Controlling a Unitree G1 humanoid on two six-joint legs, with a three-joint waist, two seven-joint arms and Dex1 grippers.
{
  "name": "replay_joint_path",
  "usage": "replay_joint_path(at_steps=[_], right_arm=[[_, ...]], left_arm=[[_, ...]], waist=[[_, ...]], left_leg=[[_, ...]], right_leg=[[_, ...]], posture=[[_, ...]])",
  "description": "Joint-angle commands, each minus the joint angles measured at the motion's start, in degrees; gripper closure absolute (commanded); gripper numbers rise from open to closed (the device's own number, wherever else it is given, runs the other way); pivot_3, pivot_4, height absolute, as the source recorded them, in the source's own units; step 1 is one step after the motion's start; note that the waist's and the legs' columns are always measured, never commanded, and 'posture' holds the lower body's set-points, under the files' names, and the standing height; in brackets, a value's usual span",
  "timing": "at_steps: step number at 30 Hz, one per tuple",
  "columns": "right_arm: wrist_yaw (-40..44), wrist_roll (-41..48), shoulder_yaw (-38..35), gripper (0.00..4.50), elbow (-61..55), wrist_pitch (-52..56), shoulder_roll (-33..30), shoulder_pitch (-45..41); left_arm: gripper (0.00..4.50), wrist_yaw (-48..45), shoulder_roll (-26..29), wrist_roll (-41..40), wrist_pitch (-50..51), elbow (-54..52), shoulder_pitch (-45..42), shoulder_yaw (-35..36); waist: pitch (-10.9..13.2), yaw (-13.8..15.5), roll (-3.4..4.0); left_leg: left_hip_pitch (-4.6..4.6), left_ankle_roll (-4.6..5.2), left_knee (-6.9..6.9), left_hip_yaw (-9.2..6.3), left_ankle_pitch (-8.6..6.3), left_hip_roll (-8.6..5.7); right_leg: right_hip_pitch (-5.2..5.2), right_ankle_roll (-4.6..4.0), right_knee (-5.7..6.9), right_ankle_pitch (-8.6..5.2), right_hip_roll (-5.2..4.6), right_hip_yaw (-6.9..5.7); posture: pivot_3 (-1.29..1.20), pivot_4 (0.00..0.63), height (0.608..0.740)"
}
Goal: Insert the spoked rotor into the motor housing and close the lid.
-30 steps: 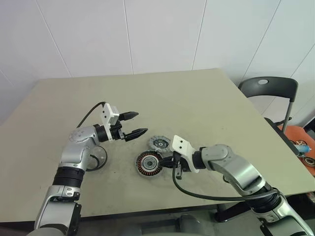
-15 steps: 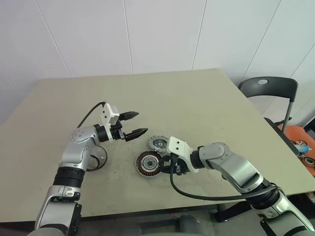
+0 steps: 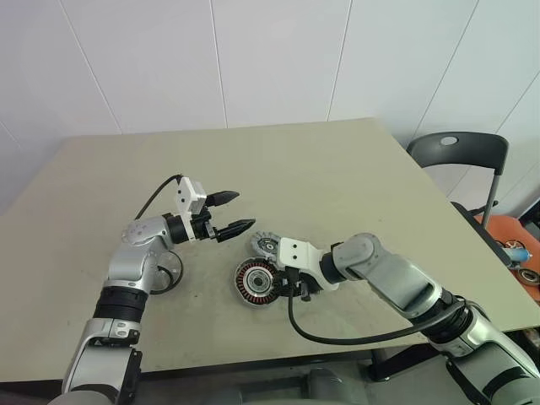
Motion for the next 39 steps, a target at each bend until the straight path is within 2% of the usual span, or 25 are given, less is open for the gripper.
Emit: replay_joint_path(at_steps=[1, 16, 27, 39], right_arm=[[-0.1, -1.2, 1.2, 3.81, 1.9, -0.1, 1.1, -0.5], [-1.4, 3.0, -7.3, 3.81, 3.2, 0.7, 4.4, -2.5], [-3.3, 2.7, -5.7, 3.81, 4.3, 1.7, 9.5, -2.5], [-4.1, 2.3, -2.8, 3.81, 5.2, 1.4, 11.0, -1.0]], left_arm=[[0.0, 0.4, 0.0, -0.4, -0.4, -2.5, -0.4, 0.5], [0.0, 0.3, 0.5, -0.4, -0.6, -1.9, -0.5, 0.9], [0.0, -2.5, 4.2, -1.2, 0.0, -2.8, -0.1, 1.7], [0.0, -7.5, 10.5, -1.6, 4.0, -8.6, 4.2, 1.3]], waist=[[0.0, 0.0, -0.01], [0.0, 0.0, 0.0], [0.0, 0.0, 0.0], [0.0, 0.0, 0.02]], left_leg=[[0.0, -0.01, 0.0, 0.0, 0.0, 0.0], [-0.06, -0.09, 0.0, 0.0, 0.05, 0.02], [-0.23, -0.11, -0.03, -0.01, 0.06, 0.02], [-0.25, -0.1, -0.03, -0.01, 0.06, 0.02]], right_leg=[[0.0, -0.01, 0.0, 0.0, 0.0, 0.0], [-0.07, -0.06, 0.01, 0.07, 0.03, 0.0], [-0.25, -0.06, -0.02, 0.07, 0.02, -0.01], [-0.27, -0.06, -0.01, 0.07, 0.02, -0.01]], posture=[[0.0, 0.0, 0.74], [0.0, 0.0, 0.74], [0.0, 0.0, 0.74], [0.0, 0.0, 0.74]])
